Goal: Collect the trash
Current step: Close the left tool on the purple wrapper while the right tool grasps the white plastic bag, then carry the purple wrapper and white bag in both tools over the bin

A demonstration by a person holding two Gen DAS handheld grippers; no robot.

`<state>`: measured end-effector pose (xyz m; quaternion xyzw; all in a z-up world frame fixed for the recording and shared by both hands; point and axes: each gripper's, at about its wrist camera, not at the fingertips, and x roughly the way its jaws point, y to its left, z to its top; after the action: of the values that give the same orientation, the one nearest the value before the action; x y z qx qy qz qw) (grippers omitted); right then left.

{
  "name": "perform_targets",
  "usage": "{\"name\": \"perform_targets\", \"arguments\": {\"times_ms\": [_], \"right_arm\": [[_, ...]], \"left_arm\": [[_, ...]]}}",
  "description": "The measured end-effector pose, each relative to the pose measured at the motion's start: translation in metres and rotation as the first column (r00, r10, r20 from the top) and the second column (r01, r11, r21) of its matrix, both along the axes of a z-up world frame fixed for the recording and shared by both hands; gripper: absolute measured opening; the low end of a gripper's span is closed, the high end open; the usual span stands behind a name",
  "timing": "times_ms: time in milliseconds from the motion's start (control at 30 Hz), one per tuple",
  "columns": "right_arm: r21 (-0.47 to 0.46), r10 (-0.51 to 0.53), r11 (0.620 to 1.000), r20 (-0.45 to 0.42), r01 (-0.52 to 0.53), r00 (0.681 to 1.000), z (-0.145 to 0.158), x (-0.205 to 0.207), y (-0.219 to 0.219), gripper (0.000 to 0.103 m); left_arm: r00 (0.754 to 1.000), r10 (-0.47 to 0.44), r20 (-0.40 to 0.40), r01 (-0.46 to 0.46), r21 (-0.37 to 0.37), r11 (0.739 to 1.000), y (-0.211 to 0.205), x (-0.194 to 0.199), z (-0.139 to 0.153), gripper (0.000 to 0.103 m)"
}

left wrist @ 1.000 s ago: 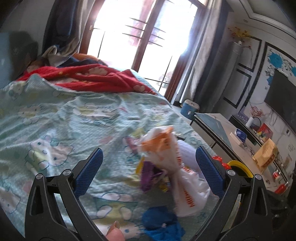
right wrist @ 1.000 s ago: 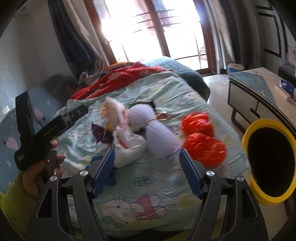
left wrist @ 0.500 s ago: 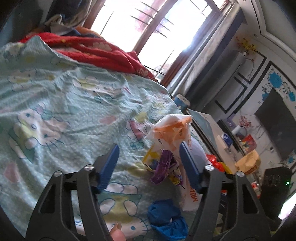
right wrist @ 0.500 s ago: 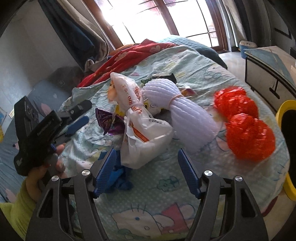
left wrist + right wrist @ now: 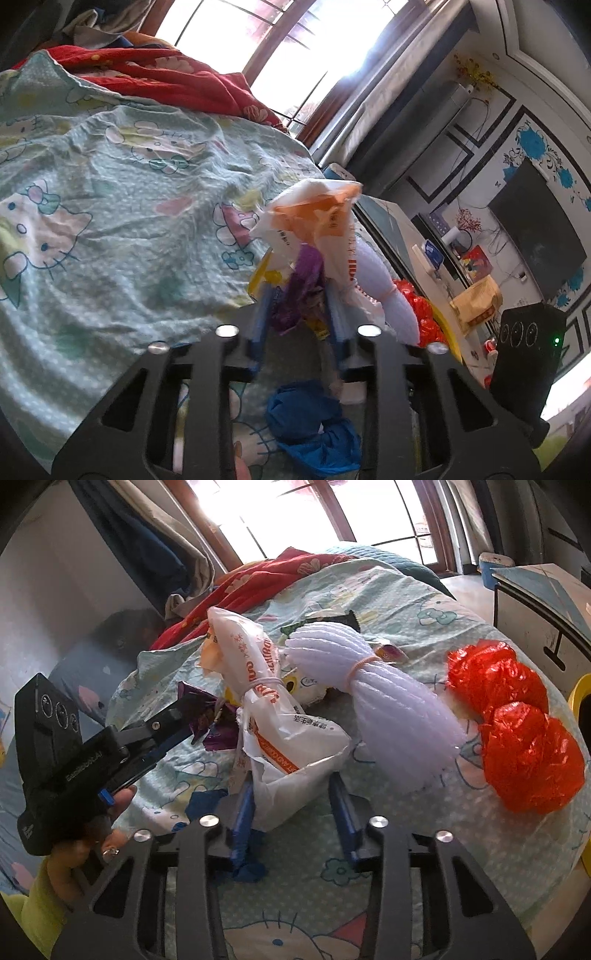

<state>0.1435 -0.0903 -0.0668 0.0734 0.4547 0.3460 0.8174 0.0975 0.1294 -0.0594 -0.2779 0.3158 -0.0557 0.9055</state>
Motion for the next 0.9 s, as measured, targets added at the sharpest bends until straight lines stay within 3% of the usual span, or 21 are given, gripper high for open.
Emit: {"name": "perform_targets", "arguments": {"times_ms": [100,333,633,900], "right_arm": [[0.0,-0.006,1.0,0.019,0.006,1.0,0.002,-0.003,-0.004,0.025],[0.01,-0.039,0.999,0.082,0.038,0.996,0.017,-0.009,-0.019,0.02],[0.055,-0.079,0.996,0.137,0.072,0.987,0.042,-0.01,-0.033,0.019],[0.04,-0.105,0.994,0.18,0.099,0.978,0.054,-0.011,-0.05,0.019]], "left_arm": [[1.0,-0.006,0.008,0.006,0.016,1.0,0.0,-0.001,0.003,0.009],[0.998,-0.02,0.066,0.016,0.068,0.998,0.0,-0.009,0.024,0.008],[0.991,-0.029,0.127,0.02,0.073,0.997,-0.002,-0.018,0.047,0.008],[0.987,-0.067,0.147,0.055,0.082,0.995,-0.019,-0.019,0.055,0.008]]}}
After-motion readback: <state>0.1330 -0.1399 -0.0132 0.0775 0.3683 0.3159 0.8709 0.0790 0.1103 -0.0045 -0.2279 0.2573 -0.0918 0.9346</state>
